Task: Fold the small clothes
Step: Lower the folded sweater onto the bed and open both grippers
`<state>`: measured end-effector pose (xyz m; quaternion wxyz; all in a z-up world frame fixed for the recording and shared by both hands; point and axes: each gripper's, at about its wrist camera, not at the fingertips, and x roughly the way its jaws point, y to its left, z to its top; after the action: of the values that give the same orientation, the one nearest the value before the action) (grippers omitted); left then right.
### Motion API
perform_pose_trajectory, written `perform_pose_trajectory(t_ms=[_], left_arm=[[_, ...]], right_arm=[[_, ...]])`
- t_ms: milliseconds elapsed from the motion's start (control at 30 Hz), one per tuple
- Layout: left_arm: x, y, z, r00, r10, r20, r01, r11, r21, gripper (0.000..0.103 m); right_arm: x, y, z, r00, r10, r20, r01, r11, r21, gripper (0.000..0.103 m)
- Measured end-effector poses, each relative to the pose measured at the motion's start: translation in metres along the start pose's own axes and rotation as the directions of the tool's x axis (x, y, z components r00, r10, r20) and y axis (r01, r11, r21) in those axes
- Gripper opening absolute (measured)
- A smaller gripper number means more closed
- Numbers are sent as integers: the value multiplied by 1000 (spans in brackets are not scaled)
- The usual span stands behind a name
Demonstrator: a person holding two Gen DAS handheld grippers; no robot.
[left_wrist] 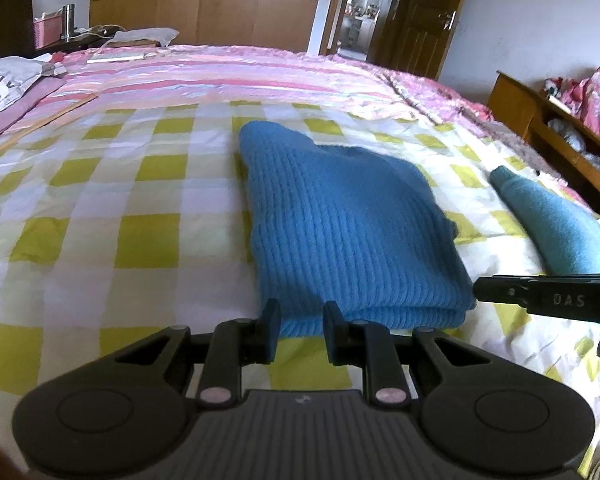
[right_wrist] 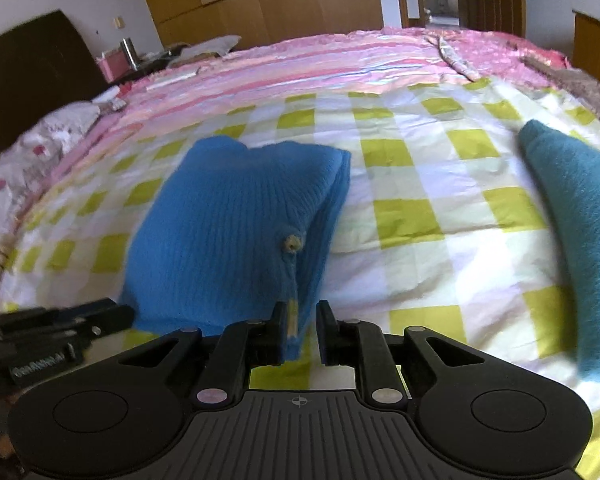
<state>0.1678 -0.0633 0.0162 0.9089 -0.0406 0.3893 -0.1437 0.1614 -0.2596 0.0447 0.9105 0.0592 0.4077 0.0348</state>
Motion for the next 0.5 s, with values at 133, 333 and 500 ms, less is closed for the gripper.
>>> perform_pose_trajectory(t_ms=[133,333,500], left_arm=[[-6,0,-1,1000,-3,5,3,1000,1,28],[-11,-3,7,999,0,35,-1,1000,30,28],[-6,-8,22,998,5,63,-8,999,46,28]], right_arm=[[12,-7,-3,997,-51,-51,52,998,21,17],[-8,-3,4,998,-62,18,62,998,3,17],[-9,8,28,993,-56,105,57,998,-6,17]])
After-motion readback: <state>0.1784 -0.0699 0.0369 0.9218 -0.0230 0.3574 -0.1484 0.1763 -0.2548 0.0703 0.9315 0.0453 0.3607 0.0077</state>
